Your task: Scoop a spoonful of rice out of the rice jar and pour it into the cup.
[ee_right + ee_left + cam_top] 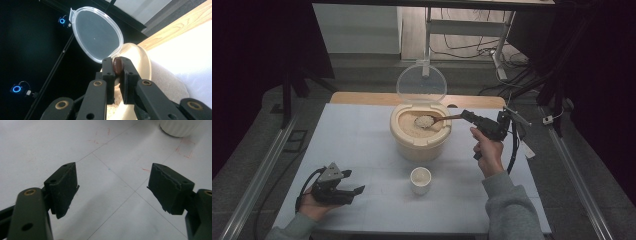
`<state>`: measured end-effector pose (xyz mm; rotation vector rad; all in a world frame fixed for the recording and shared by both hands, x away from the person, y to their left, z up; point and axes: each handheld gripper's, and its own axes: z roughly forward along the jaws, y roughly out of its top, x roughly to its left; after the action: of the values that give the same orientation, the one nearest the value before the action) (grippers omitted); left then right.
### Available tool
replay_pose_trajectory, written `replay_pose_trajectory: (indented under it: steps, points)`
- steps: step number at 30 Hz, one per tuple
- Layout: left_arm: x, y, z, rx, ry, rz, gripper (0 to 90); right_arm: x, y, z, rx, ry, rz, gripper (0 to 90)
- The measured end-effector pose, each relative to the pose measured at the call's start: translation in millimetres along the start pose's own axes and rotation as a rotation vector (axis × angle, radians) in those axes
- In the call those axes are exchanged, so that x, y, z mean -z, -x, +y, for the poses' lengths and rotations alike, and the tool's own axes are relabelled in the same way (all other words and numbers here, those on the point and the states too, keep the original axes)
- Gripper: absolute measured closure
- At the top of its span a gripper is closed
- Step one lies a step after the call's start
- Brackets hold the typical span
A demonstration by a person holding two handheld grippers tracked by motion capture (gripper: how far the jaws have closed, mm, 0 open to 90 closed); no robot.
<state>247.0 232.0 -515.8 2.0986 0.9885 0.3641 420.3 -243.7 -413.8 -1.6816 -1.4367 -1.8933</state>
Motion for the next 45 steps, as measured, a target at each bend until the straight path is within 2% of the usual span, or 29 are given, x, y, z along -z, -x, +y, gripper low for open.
replay_pose_trajectory:
  steps: [24,29,45]
  points:
    - [-0.4,0.7,0.4,-0.002,0.001,-0.001,23.1,6.8,-4.5,-0.8,-0.033,-0.022,0.04,82.7]
    - [-0.5,0.4,0.3,-0.002,0.0,-0.001,23.1,11.0,-4.0,-3.6,-0.059,-0.031,0.052,82.7]
    - [-0.1,0.1,0.4,-0.001,0.001,0.0,23.1,35.5,-9.6,-14.0,-0.05,-0.085,0.069,82.7]
